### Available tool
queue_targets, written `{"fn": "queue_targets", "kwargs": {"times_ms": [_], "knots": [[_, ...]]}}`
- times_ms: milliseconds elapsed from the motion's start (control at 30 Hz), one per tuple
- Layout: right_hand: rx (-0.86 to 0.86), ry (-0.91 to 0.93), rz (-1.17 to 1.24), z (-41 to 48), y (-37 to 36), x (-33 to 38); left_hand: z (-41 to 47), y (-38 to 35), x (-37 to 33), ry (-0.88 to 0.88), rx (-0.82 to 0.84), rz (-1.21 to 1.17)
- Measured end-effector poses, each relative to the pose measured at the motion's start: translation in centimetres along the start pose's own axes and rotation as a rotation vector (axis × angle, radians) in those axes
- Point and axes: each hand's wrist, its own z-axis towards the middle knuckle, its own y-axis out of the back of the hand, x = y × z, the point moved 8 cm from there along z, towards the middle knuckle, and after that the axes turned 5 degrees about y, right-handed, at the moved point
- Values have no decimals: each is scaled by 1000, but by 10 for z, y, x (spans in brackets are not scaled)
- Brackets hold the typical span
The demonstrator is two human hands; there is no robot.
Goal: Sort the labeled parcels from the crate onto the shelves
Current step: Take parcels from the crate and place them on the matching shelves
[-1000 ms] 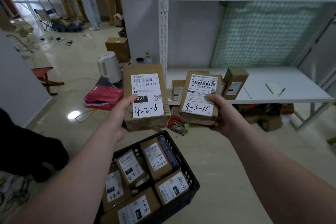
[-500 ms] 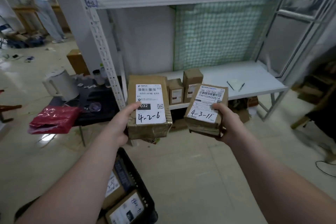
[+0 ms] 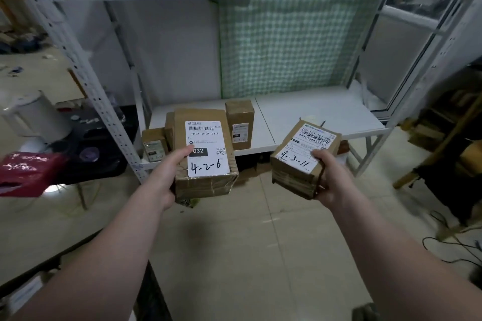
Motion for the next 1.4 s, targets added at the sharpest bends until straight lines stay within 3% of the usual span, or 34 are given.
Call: {"fn": "queue_targets", "kwargs": {"times_ms": [267, 600, 967, 1267, 1400], "knots": [[34, -30, -4, 75, -11, -2, 61, -14, -7, 15, -62, -34], [134, 38, -137, 190, -63, 60, 184, -59, -37, 68, 3, -145], [190, -15, -329, 325, -95, 48, 265, -72, -19, 74, -25, -221], [363, -55, -535, 441, -121, 25, 327, -101, 63, 92, -225, -442], [426, -29, -573, 493, -129, 11, 368, -115, 117, 49, -238, -604]]}}
